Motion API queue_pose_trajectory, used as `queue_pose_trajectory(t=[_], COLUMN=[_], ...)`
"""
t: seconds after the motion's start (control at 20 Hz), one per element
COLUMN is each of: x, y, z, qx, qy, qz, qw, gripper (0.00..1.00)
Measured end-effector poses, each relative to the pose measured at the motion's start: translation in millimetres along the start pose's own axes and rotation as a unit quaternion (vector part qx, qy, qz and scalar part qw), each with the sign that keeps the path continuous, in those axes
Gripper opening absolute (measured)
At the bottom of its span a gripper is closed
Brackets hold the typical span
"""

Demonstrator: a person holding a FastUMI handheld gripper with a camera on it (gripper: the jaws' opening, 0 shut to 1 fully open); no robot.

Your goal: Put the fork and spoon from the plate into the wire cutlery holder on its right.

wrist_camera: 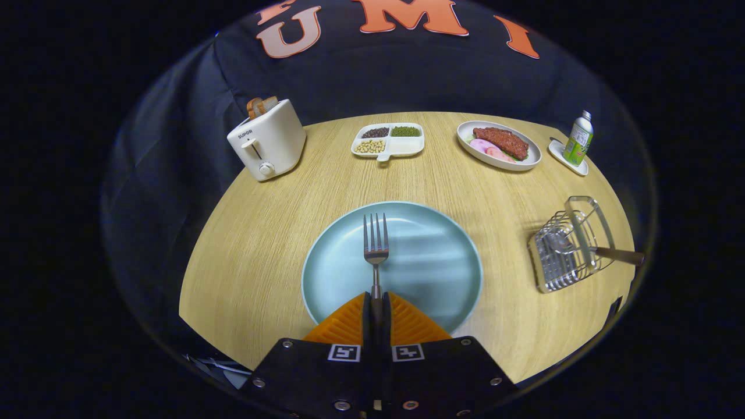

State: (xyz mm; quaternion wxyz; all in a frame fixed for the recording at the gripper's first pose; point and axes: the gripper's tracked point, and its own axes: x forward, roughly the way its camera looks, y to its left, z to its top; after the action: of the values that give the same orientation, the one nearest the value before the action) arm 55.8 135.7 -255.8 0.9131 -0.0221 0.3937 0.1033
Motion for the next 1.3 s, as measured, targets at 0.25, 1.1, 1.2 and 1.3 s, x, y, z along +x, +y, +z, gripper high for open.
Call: queue_pose_trajectory(t=[0.25,1.1,1.2,1.3], x=[-56,-99,-95,-89], y=[-67,-198,-199,-197], z=[28,33,32,32], qx=[-0.014,-0.061,-0.058,-0.07], qy=[0.014,0.267,0.291,0.305], qz=[-0.02,-0.045,-0.042,-0.038], qw=[1.0,0.961,0.954,0.949], gripper=[0.05,0.05,0.05,0.05])
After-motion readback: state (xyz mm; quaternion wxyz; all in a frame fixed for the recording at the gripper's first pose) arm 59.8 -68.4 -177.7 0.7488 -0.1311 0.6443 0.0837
